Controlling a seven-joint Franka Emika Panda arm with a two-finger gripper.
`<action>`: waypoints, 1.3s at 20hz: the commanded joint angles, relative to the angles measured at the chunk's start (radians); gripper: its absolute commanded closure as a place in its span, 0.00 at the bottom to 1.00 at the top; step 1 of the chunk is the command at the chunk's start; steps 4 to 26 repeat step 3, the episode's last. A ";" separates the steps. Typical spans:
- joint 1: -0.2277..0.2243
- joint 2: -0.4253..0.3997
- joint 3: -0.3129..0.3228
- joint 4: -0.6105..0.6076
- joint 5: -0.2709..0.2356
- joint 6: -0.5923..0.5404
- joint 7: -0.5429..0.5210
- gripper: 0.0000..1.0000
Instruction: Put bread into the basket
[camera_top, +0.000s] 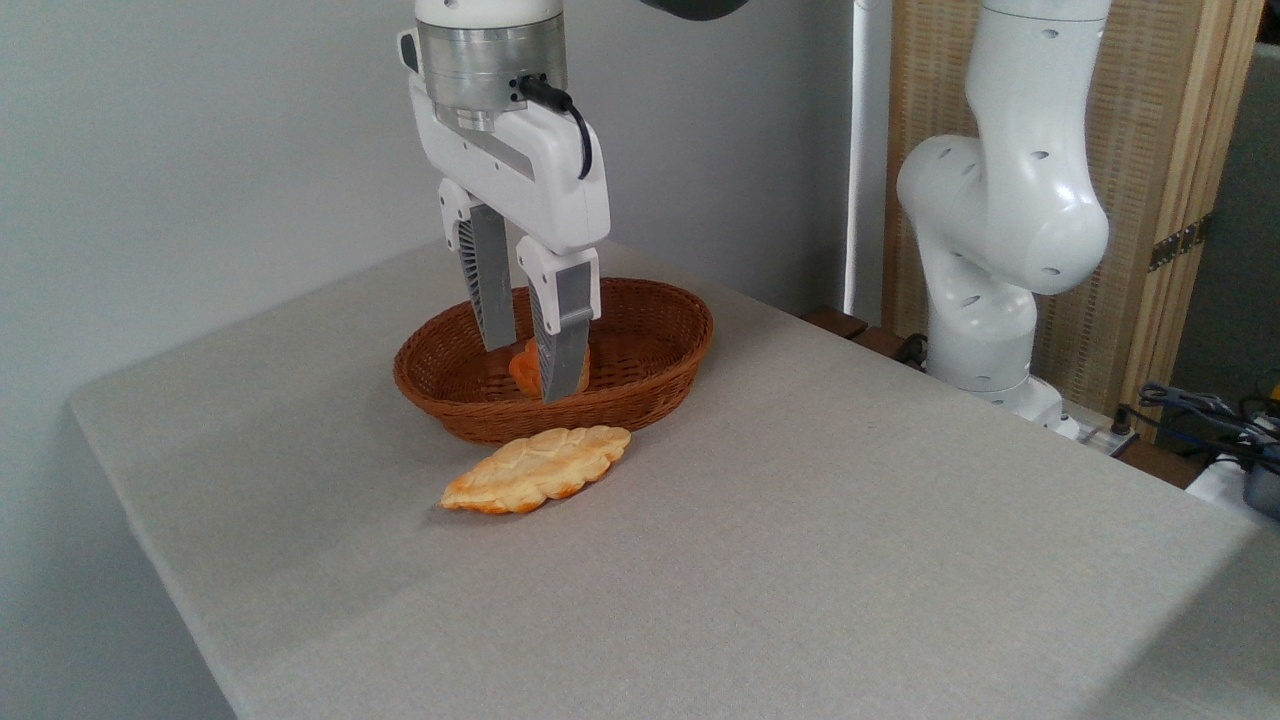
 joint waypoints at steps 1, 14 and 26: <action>-0.009 0.011 0.005 0.022 0.028 -0.010 -0.016 0.00; -0.009 0.011 0.005 0.022 0.028 -0.010 -0.011 0.00; -0.009 0.011 0.005 0.022 0.028 -0.010 -0.011 0.00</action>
